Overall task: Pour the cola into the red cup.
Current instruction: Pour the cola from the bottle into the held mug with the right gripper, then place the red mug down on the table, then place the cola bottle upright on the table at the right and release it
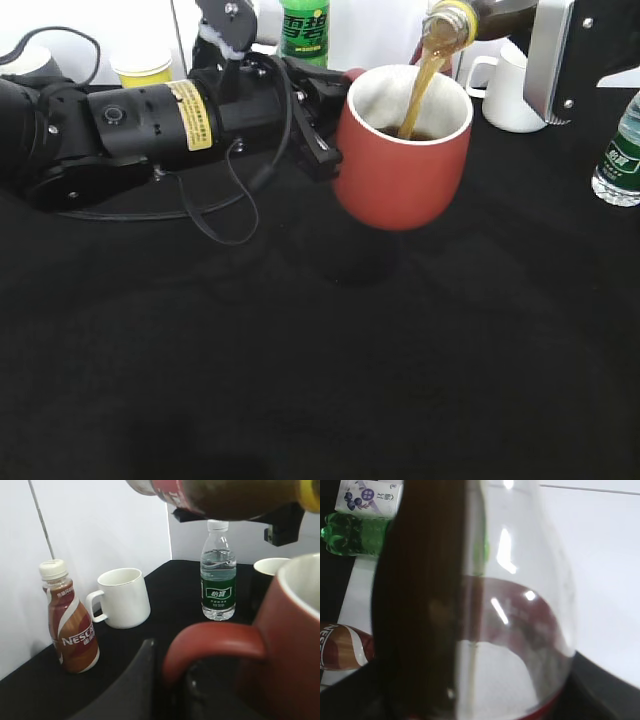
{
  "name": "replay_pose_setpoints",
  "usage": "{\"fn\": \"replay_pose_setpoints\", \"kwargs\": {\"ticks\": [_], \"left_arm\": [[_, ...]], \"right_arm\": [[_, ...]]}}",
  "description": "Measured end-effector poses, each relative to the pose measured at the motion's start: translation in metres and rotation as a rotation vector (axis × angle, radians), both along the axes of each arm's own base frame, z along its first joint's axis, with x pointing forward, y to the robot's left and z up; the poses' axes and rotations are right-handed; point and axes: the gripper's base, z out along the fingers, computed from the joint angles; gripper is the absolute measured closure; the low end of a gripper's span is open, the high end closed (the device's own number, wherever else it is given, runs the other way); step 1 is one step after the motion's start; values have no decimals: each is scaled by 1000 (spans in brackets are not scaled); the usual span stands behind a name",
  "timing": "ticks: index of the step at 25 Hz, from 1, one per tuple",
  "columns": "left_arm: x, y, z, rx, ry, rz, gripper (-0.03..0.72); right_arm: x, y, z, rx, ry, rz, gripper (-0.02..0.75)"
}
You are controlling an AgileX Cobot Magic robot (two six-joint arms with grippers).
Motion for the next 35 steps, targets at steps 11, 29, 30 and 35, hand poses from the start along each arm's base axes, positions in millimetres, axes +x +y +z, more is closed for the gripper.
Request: {"fn": "replay_pose_setpoints", "kwargs": {"ticks": [11, 29, 30, 35], "left_arm": [[6, 3, 4, -71, 46, 77, 617], [93, 172, -52, -50, 48, 502, 617], [95, 174, -58, -64, 50, 501, 617], [101, 188, -90, -78, 68, 543, 617]], "right_arm": [[-3, 4, 5, 532, 448, 30, 263], [-4, 4, 6, 1170, 1087, 10, 263], [-4, 4, 6, 1171, 1087, 11, 263], [-4, 4, 6, 1171, 1088, 12, 263]]}}
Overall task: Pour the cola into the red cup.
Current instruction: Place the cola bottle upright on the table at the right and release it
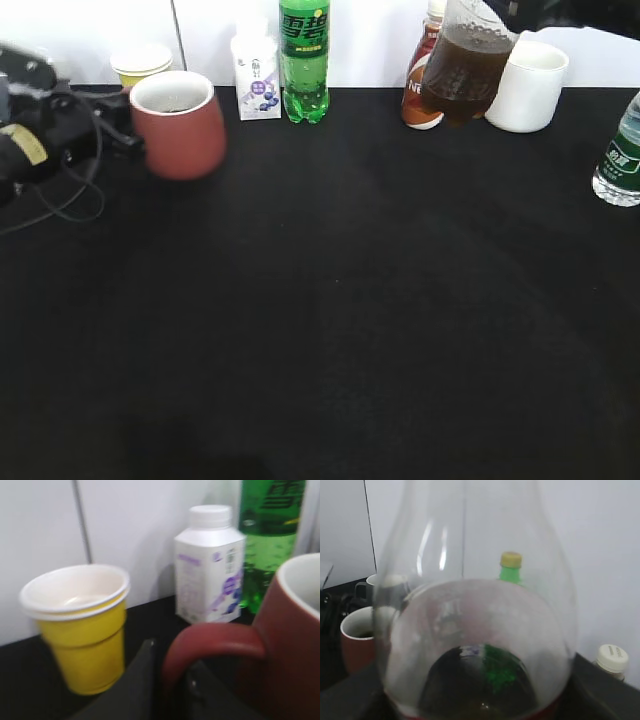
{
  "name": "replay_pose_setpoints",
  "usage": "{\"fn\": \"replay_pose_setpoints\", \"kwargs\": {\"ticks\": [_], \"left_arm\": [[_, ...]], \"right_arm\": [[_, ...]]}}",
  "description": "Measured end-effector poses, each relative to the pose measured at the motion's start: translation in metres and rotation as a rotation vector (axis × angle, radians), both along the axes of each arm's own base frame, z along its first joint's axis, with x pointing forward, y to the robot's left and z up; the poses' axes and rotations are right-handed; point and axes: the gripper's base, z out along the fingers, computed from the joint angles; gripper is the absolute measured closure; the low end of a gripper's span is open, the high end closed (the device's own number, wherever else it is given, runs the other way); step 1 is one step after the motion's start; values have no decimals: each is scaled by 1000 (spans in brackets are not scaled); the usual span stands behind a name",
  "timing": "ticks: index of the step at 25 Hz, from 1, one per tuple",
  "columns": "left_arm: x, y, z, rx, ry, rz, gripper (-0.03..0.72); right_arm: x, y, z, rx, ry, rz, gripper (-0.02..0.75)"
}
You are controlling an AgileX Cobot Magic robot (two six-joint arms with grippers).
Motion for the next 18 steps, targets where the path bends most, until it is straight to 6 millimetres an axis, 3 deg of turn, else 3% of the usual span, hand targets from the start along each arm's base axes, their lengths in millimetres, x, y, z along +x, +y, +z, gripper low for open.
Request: {"fn": "replay_pose_setpoints", "kwargs": {"ticks": [5, 11, 15, 18], "left_arm": [[3, 8, -32, -30, 35, 52, 617], [3, 9, -40, -52, 37, 60, 606], [2, 9, -35, -5, 87, 53, 364], [-20, 13, -31, 11, 143, 67, 344]], "right_arm": [[0, 0, 0, 0, 0, 0, 263], [0, 0, 0, 0, 0, 0, 263], [0, 0, 0, 1, 0, 1, 263], [1, -1, -1, -5, 8, -12, 263]]}}
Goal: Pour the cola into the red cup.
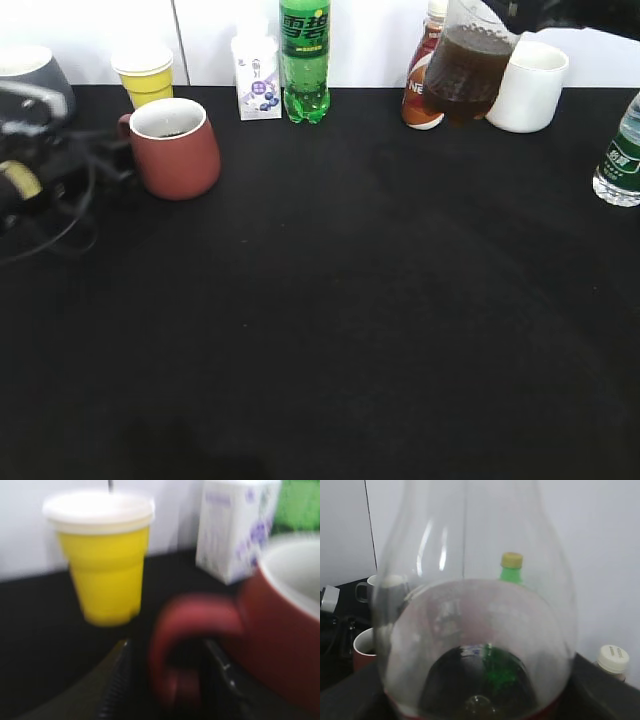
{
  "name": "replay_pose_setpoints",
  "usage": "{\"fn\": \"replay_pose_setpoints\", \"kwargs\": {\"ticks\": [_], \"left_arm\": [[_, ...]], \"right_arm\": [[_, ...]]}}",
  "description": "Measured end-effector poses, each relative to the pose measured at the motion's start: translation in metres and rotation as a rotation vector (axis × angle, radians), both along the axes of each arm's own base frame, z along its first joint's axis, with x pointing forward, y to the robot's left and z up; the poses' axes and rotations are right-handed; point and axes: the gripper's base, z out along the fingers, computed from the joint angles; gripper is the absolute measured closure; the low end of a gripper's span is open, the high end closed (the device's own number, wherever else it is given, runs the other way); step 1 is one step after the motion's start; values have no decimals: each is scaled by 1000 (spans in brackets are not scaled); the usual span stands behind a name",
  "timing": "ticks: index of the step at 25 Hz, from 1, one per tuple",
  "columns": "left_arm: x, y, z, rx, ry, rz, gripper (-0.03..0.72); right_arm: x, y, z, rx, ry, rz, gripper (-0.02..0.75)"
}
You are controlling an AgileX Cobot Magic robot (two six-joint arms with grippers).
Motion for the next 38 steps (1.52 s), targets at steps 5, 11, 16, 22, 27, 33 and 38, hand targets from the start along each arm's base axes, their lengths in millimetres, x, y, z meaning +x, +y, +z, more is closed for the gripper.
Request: {"fn": "replay_pose_setpoints", "kwargs": {"ticks": [5, 11, 16, 22, 27, 33, 38], "left_arm": [[-52, 4, 28, -18, -13, -1, 343], [-89, 0, 71, -3, -121, -50, 343], [-98, -2, 82, 15, -151, -76, 343], [-99, -2, 84, 18, -158, -82, 343], [-99, -2, 83, -5, -139, -79, 343], [-100, -2, 75, 4, -33, -79, 343], [-115, -7, 80, 146, 161, 4, 343]], "right_arm": [[17, -11, -11, -13, 20, -180, 263], [63, -17, -93, 5, 136, -346, 264], [72, -16, -123, -1, 146, -359, 264], [72, -17, -125, -49, 195, -375, 106], [62, -19, -112, -126, 262, -368, 80], [50, -26, -108, -207, 349, -407, 80], [37, -34, -93, -275, 423, -479, 88]]}}
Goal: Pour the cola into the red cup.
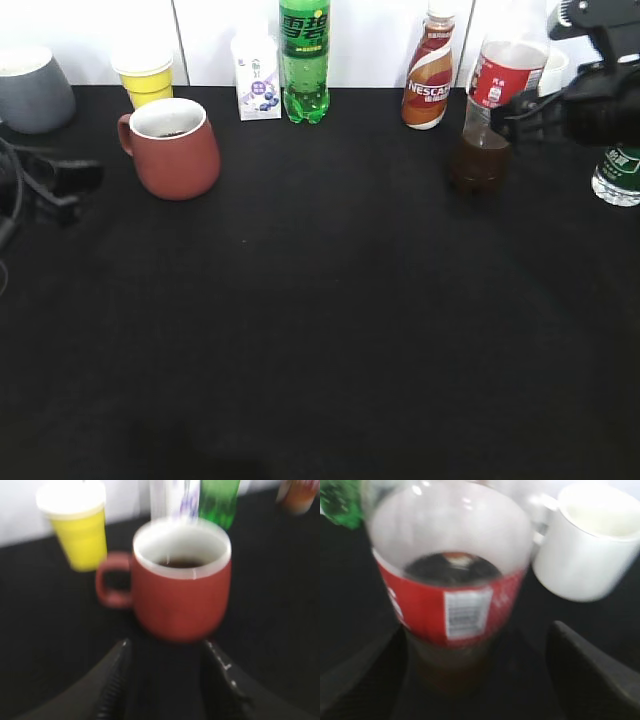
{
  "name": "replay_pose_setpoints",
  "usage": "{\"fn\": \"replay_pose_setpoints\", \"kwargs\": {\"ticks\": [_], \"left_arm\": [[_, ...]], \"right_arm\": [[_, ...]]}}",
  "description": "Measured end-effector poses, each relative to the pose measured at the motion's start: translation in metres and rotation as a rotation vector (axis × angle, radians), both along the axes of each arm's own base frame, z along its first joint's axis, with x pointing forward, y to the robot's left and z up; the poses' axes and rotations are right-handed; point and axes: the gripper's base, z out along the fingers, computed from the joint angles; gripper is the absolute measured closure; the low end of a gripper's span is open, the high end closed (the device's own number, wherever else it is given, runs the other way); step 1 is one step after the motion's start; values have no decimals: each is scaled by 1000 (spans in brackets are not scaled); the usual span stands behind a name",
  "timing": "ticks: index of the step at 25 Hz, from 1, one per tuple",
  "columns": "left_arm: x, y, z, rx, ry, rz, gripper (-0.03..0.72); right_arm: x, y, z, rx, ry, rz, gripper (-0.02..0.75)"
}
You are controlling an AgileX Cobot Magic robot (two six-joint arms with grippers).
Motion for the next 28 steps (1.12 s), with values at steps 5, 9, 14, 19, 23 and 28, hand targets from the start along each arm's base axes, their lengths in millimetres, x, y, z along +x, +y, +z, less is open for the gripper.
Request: {"fn": "replay_pose_setpoints", "kwargs": {"ticks": [5, 9, 14, 19, 23, 28], "left_arm": [[-24, -15, 14, 51, 139, 102, 343], [-55, -15, 31, -21, 372, 282, 343], [-122, -1, 114, -137, 225, 257, 343], [-202, 35, 131, 15, 90, 148, 343], [-249, 55, 121, 6, 111, 147, 343], [-255, 57, 94, 35, 135, 132, 343]], "right_arm": [[-28, 15, 8, -139, 171, -19, 128], [-56, 8, 44, 36, 230, -159, 162], [-109, -7, 111, 150, 91, -155, 162], [-211, -38, 148, 57, 65, -68, 162], [-288, -63, 109, 40, 74, -64, 162], [-321, -74, 65, 32, 81, -70, 162]]}}
